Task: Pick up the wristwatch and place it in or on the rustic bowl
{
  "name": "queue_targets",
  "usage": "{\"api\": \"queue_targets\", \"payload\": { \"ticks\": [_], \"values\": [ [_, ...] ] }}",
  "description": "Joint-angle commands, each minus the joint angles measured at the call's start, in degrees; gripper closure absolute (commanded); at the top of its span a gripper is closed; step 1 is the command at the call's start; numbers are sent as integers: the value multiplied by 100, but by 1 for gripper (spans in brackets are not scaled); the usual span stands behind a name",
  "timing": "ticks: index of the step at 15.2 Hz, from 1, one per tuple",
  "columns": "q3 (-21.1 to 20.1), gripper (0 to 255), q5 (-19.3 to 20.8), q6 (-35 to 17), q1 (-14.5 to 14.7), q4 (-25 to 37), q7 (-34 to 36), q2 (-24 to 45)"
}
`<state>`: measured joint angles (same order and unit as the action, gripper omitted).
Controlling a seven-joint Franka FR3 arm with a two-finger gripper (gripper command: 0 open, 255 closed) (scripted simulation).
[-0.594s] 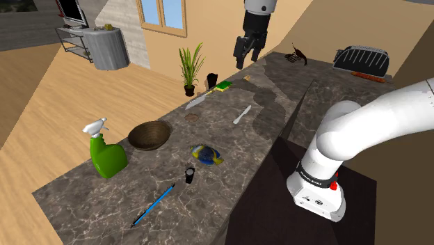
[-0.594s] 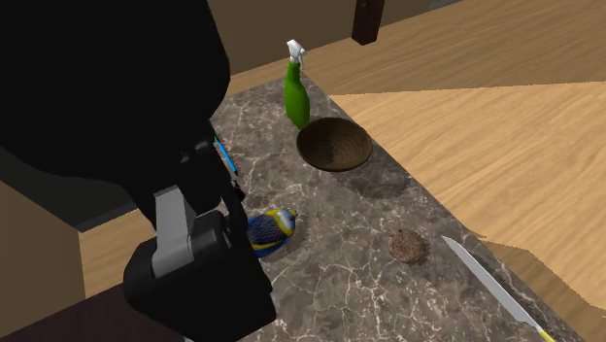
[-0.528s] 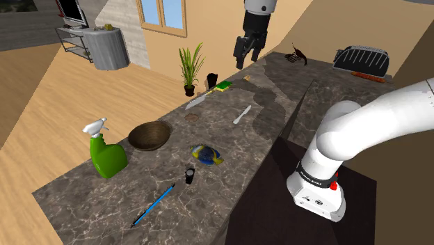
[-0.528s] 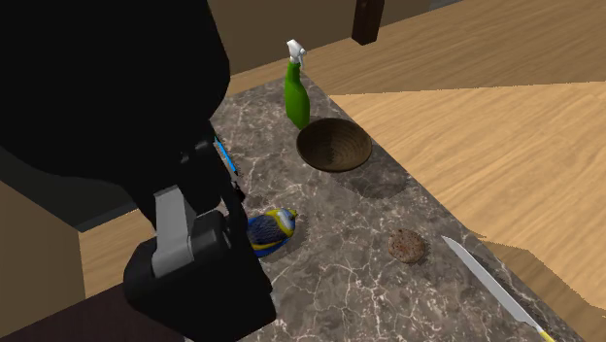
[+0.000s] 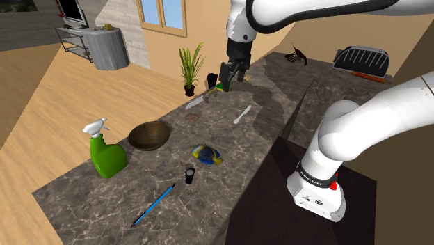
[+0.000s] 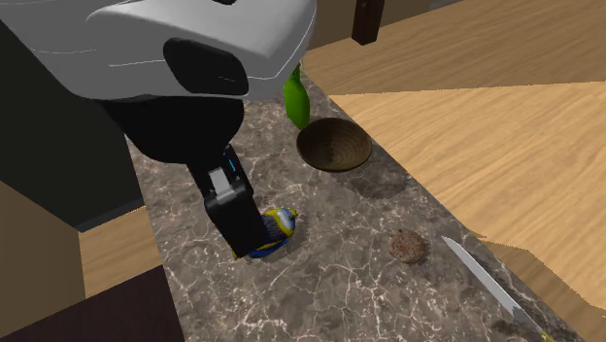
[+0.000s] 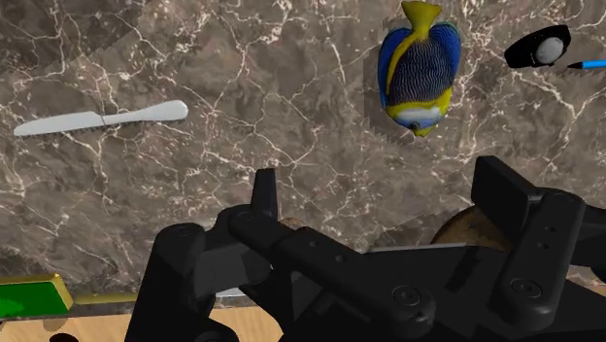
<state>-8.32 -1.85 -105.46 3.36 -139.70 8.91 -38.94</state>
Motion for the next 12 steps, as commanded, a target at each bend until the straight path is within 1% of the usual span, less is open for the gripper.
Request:
{"api": "queue_targets", "payload": {
  "ticks": [1,7,12],
  "values": [
    [-148,0,-89,-328,91,-154,89,203],
    [-607,0,-317,-1200,361,-469,366,856],
    [-1010,0,-420,-1944,548,-567,626,1577]
  ]
}}
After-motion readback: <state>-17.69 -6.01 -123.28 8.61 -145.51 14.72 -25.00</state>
